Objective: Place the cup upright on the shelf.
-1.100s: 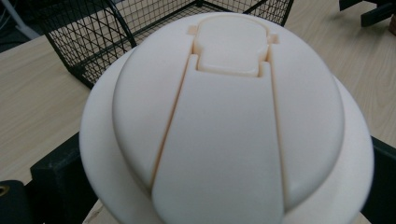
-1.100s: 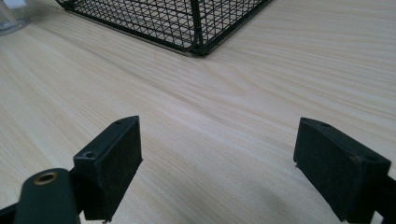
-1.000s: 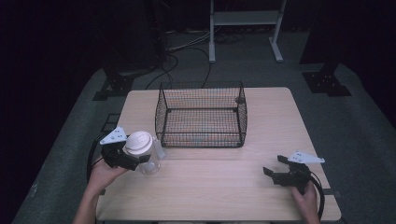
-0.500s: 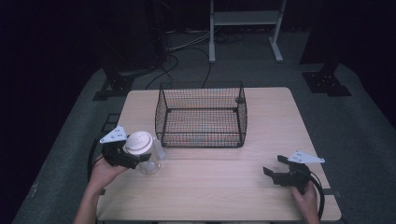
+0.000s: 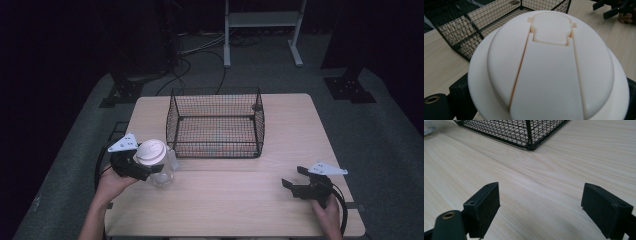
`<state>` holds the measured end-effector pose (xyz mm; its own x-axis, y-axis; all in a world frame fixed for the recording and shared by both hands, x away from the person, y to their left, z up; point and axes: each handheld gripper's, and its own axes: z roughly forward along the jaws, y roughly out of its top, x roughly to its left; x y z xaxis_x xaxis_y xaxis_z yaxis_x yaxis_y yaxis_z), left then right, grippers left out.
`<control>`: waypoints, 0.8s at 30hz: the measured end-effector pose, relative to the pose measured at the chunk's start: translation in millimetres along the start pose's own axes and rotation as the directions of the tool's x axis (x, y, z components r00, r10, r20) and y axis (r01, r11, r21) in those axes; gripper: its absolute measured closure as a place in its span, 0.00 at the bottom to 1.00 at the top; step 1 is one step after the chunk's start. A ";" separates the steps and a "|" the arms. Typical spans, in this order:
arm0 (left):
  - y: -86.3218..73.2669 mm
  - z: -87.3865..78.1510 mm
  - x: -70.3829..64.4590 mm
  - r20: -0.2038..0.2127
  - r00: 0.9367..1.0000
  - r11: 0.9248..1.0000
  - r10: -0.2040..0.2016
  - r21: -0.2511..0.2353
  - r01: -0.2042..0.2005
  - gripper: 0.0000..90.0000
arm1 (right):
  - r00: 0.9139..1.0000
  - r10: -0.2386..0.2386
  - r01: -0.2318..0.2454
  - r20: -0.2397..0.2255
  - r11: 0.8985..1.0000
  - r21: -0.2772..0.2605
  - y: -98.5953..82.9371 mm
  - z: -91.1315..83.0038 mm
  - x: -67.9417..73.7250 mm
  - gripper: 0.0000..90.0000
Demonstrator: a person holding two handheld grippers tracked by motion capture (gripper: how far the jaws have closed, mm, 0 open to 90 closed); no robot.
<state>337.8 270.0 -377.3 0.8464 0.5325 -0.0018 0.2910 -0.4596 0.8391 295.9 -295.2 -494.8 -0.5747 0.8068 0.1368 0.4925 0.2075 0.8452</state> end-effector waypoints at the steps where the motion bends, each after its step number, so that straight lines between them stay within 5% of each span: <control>1: 3.1 0.1 -1.9 0.006 1.000 1.000 0.007 0.001 -0.008 0.06 | 1.000 0.000 0.000 0.001 1.000 0.000 0.0 0.0 -0.2 0.16; 13: 40.1 19.5 -18.6 0.075 0.995 0.997 0.072 0.015 -0.073 0.06 | 1.000 0.002 -0.002 -0.001 1.000 -0.002 0.1 0.0 -0.9 0.16; 24: 83.6 35.7 -32.0 0.128 0.982 0.990 0.137 -0.002 -0.138 0.06 | 1.000 0.006 -0.006 -0.003 1.000 -0.004 0.2 -0.2 -1.1 0.16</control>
<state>351.0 189.2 -326.5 0.9282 0.3695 0.0438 0.1704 -0.5269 0.8327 296.5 -296.2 -494.6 -0.5734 0.8067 0.1433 0.4930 0.2001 0.8467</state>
